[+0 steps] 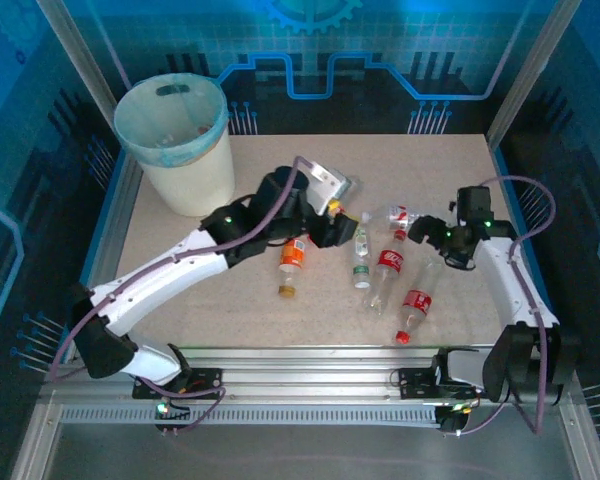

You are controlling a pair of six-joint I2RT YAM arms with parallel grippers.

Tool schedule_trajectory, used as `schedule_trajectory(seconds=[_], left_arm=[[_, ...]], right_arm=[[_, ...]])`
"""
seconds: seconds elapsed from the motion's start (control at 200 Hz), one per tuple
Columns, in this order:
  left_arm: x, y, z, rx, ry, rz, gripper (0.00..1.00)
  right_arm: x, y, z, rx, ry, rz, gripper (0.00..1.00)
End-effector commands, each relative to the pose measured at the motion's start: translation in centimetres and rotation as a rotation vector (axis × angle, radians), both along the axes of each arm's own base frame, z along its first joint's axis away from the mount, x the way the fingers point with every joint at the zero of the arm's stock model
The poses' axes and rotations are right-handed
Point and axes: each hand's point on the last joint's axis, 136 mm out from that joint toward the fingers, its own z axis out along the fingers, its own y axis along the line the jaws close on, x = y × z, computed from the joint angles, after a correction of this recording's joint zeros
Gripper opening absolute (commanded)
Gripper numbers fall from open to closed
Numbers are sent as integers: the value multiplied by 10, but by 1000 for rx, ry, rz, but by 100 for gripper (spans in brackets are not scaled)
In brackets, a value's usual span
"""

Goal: Put the plastic bottles in the bin

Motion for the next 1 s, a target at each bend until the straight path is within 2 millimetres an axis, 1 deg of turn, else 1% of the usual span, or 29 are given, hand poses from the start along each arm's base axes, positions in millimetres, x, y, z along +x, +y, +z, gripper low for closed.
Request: schedule_trajectory(seconds=[0.0, 0.005, 0.02, 0.125, 0.295, 0.385, 0.505, 0.725, 0.92, 0.995], left_arm=[[-10, -22, 12, -26, -26, -60, 66], [-10, -23, 11, -25, -24, -62, 66], [-11, -25, 11, -26, -21, -68, 66], [-16, -37, 5, -32, 16, -92, 67], [-14, -41, -5, -31, 63, -80, 67], [-13, -41, -10, -23, 65, -78, 67], [-12, -42, -14, -16, 68, -76, 68], [-13, -40, -18, -5, 77, -72, 68], [-13, -36, -21, -2, 76, -63, 68], [-14, -36, -21, 1, 77, -63, 68]], right_arm=[[-30, -5, -8, 14, 61, -83, 94], [-30, -6, -8, 13, 60, -85, 94], [-37, -6, -15, 12, 82, -89, 94], [-55, -7, -28, 11, 128, -100, 94], [-78, 3, -52, 59, 200, -88, 92], [-85, 11, -62, 101, 224, -82, 91], [-86, 18, -71, 142, 234, -75, 88], [-88, 19, -87, 144, 281, -69, 87], [-87, 20, -96, 151, 300, -63, 81], [-87, 18, -99, 145, 308, -60, 77]])
